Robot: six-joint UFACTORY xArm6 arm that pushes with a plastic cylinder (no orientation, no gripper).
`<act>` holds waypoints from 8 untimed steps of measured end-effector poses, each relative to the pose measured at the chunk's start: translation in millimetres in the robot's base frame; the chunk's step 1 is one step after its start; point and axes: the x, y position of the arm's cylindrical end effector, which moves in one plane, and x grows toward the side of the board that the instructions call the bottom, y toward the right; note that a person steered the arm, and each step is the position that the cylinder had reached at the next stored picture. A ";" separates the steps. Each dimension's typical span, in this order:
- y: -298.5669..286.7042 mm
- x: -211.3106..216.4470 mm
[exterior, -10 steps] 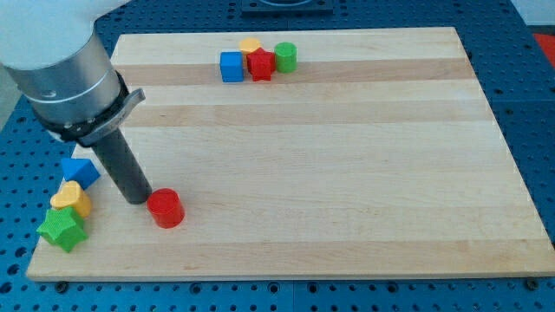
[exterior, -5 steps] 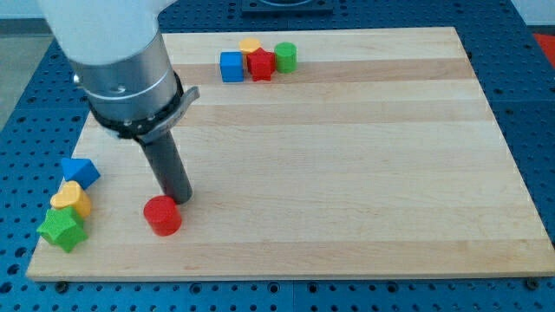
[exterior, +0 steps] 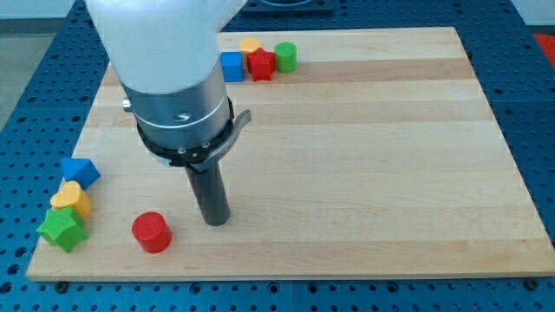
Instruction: Slide red circle closer to the green star
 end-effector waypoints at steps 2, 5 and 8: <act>-28.0 12.3; -94.5 16.8; -40.0 -20.0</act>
